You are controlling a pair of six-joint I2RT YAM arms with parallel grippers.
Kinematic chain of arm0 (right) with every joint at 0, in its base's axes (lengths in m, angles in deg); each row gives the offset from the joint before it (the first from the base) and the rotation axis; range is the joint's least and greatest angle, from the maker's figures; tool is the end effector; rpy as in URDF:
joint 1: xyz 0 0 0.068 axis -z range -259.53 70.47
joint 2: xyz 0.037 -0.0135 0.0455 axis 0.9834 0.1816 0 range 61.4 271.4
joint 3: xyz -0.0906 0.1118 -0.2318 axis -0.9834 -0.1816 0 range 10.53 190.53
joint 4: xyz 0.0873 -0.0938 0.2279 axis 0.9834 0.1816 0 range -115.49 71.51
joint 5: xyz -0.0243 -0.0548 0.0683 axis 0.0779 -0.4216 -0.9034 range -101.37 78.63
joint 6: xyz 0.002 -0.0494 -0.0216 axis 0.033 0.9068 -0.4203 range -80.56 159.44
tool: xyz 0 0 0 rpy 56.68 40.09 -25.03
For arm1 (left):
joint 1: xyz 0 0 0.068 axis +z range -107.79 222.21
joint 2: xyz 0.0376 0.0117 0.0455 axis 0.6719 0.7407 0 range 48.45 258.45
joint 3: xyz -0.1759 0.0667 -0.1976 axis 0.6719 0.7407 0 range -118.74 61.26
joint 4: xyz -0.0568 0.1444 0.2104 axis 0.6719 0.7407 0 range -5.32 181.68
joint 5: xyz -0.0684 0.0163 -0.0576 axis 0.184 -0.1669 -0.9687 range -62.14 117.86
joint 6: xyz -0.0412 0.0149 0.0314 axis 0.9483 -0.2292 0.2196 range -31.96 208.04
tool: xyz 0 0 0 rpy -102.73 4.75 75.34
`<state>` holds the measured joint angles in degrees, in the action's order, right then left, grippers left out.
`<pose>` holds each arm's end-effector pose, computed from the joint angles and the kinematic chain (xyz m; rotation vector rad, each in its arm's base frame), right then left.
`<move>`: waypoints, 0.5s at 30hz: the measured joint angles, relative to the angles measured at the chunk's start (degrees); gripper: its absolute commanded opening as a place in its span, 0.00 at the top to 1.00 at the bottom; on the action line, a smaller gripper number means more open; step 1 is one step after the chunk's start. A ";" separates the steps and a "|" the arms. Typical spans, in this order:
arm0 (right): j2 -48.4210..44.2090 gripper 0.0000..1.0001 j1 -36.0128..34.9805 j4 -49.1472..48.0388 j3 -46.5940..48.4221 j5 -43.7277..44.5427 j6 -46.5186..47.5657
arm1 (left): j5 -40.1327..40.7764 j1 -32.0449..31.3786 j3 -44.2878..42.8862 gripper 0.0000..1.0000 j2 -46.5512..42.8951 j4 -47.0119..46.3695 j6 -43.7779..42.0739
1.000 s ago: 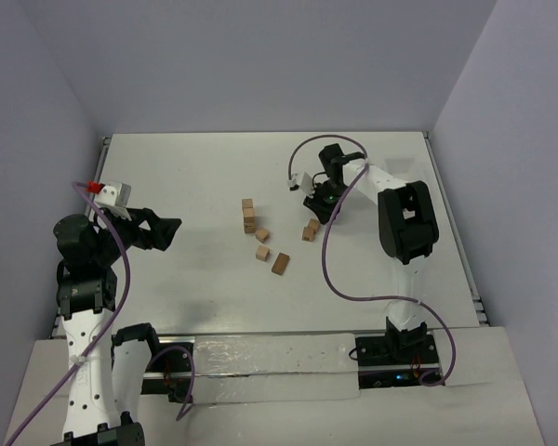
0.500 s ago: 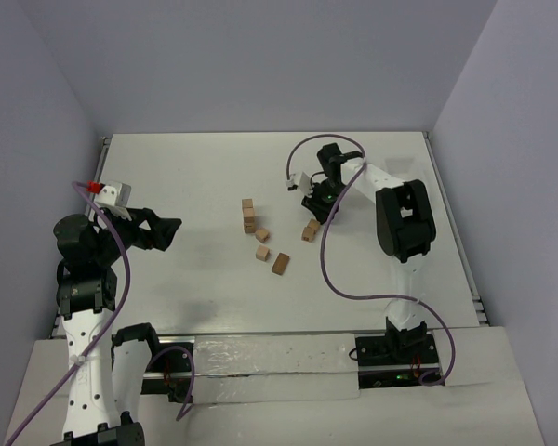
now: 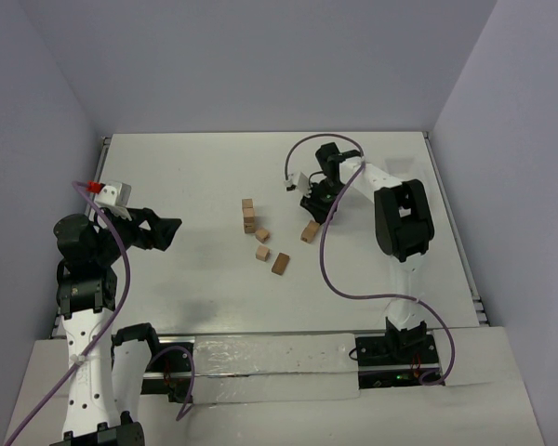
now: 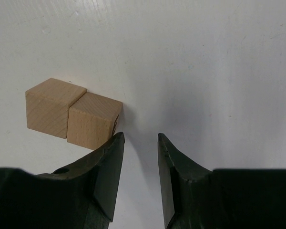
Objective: Build the wood block tower
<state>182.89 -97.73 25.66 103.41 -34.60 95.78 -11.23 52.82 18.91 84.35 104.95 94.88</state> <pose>0.3952 0.1448 0.1689 -1.7400 2.2016 0.4628 0.1432 0.0040 0.3311 0.2129 1.7798 -0.5683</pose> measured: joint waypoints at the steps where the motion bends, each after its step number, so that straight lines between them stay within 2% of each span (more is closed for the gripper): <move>1: 0.06 0.53 -0.01 0.07 0.22 -0.03 0.14 | 0.00 0.00 0.00 0.01 0.00 0.00 -0.01; 4: 0.31 0.39 -0.07 0.16 0.68 -0.14 0.36 | 0.00 0.00 0.00 0.01 0.00 0.00 0.00; 9: 0.37 0.22 0.23 -0.11 0.83 0.13 -0.80 | 0.04 0.00 0.00 0.01 0.00 0.02 -0.03; 13: 0.14 0.16 1.52 -0.54 1.63 0.27 -3.06 | 0.06 0.00 0.00 0.01 -0.01 0.04 -0.05; 15: -0.77 0.08 2.90 -0.74 1.99 0.57 -4.00 | 0.07 -0.02 0.00 0.01 -0.11 0.04 -0.05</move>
<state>182.13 -94.83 24.93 105.40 -34.03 91.78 -11.16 52.80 18.91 84.24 104.99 94.83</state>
